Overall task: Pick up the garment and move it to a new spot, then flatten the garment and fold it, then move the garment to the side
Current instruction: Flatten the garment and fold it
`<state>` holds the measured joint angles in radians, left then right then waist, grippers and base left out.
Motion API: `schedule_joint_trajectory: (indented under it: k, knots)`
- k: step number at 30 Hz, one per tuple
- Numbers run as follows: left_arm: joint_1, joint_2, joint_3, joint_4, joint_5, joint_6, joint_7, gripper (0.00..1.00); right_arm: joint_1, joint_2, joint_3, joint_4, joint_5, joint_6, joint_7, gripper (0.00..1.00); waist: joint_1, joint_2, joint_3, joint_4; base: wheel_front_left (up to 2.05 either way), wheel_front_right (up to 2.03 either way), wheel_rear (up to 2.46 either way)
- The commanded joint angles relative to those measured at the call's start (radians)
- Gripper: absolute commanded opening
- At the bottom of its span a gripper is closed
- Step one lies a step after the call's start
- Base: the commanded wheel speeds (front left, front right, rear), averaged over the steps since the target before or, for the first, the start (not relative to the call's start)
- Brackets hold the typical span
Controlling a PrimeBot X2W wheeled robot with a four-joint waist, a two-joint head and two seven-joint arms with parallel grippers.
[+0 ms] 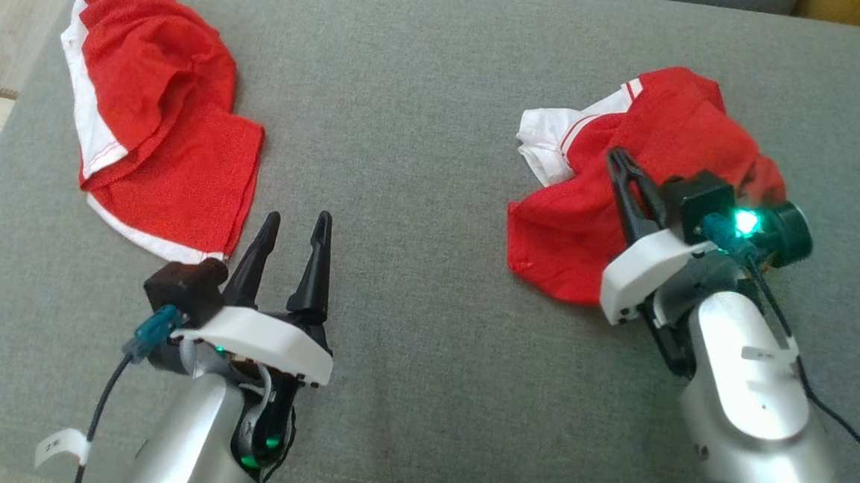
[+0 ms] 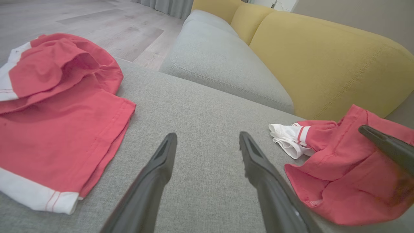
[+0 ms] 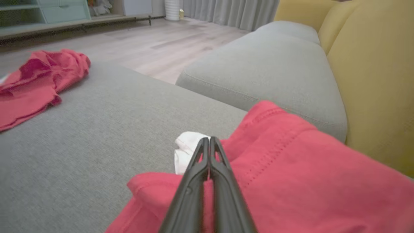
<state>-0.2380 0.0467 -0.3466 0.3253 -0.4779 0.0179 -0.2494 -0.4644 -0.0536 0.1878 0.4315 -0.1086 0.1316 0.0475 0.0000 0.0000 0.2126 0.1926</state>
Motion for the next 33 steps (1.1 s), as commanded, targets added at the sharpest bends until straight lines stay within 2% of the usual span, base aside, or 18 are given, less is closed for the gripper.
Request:
schedule_joint_trajectory:
  k: [1,6,7,9,15,20,27,33]
  knots:
    - [-0.043,0.004,0.028,-0.024,-0.008,0.006,-0.012,1.00,-0.057,0.003,0.052,-0.029,0.047,-0.001,-0.026,0.00,0.0000,0.0000,-0.015,-0.004,0.00,0.00,0.00]
    - [-0.038,0.004,0.030,-0.023,-0.015,0.011,-0.012,1.00,-0.121,0.003,0.130,-0.044,0.142,-0.001,-0.071,0.00,0.0000,0.0000,-0.048,-0.012,0.00,0.00,0.00]
    - [-0.032,0.004,0.029,-0.024,-0.020,0.014,-0.012,1.00,-0.167,0.003,0.167,-0.056,0.208,-0.001,-0.087,0.00,0.0000,0.0000,-0.065,-0.015,0.00,0.00,0.00]
    - [-0.025,0.004,0.025,-0.026,-0.025,0.017,-0.012,1.00,-0.218,0.003,0.187,-0.069,0.260,-0.001,-0.106,0.00,0.0000,0.0000,-0.081,-0.016,0.00,0.00,0.00]
    - [-0.004,0.004,0.022,-0.032,-0.039,0.028,-0.012,1.00,-0.326,0.003,0.219,-0.080,0.352,-0.001,-0.138,0.00,0.0000,0.0000,-0.116,-0.015,0.00,0.00,0.00]
    - [0.018,0.004,0.030,-0.035,-0.045,0.036,-0.012,1.00,-0.385,0.003,0.179,-0.049,0.348,-0.001,-0.129,0.00,0.0000,0.0000,-0.136,-0.024,0.00,0.00,0.00]
    - [0.032,0.004,0.045,-0.050,-0.035,0.036,-0.012,1.00,-0.228,0.003,0.094,-0.077,0.284,-0.001,-0.116,0.00,0.0000,0.0000,-0.157,-0.069,0.00,0.00,0.00]
    - [0.044,0.004,0.066,-0.062,-0.016,0.028,-0.012,1.00,0.004,0.003,-0.025,-0.200,0.243,-0.001,-0.128,0.00,0.0000,0.0000,-0.170,-0.126,0.00,0.00,0.00]
